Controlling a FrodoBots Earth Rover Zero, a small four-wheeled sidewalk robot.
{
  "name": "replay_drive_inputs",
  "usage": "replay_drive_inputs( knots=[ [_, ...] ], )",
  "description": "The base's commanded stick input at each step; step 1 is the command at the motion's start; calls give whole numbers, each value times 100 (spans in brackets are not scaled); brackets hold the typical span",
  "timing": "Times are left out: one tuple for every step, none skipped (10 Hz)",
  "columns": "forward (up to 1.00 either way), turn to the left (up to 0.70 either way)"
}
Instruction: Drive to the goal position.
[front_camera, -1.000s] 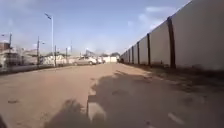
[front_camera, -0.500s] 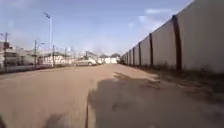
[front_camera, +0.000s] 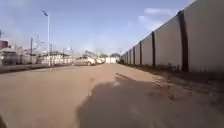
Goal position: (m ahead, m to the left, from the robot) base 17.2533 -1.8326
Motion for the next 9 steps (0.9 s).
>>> replay_drive_inputs(
  knots=[
    [100,0],
    [100,0],
    [100,0],
    [100,0],
    [100,0],
    [100,0],
    [100,0],
    [100,0],
    [100,0]
  ],
)
